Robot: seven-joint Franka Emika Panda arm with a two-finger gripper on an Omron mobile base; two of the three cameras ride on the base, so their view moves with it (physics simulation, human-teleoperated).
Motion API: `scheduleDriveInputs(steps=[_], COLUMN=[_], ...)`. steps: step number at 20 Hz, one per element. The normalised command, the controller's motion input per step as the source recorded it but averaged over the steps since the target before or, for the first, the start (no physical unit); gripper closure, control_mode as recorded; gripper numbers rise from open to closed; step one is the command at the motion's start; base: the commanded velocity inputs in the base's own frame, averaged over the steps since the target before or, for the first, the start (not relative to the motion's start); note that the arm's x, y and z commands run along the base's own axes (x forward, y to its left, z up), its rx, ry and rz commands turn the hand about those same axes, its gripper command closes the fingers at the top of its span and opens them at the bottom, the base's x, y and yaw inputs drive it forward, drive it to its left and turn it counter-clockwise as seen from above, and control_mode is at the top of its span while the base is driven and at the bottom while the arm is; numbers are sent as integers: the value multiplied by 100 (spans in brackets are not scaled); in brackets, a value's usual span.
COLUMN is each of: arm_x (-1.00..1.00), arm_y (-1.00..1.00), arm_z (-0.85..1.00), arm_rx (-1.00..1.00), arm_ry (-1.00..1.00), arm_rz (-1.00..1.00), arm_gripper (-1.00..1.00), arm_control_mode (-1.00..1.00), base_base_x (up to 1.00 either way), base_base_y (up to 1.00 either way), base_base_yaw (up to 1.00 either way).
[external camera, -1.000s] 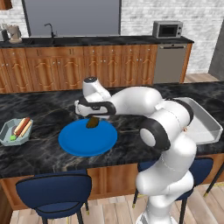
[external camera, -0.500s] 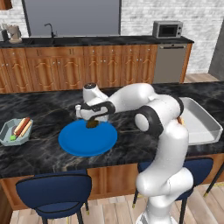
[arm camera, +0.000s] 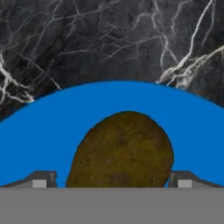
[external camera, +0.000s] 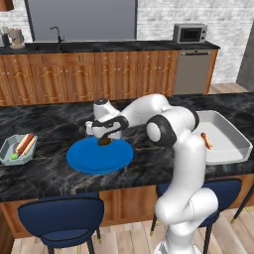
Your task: Place one cooked food and one vegetable from the large plate to each tupperware container.
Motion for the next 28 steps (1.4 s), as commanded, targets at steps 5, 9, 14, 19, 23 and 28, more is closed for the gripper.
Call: scheduleDriveInputs(steps=[5,9,14,19,23,28], arm_x=[9,0,-44,-100,-100,-95], arm_y=[-8,-22,-44,-70,-99,-99], arm_z=[-33,-50,0,48,53,73], arm_rx=[0,0,4,10,6,2], arm_ry=[5,17,7,-2,-19,-21], arm_rz=[0,-2,-2,0,0,5], arm_gripper=[-100,100,100,100,100,100], arm_control_mode=[-100,-100,-100,-100,-100,-100], base_base_x=[0,0,0,0,0,0], base_base_y=[0,0,0,0,0,0], base_base_yaw=[0,0,0,0,0,0])
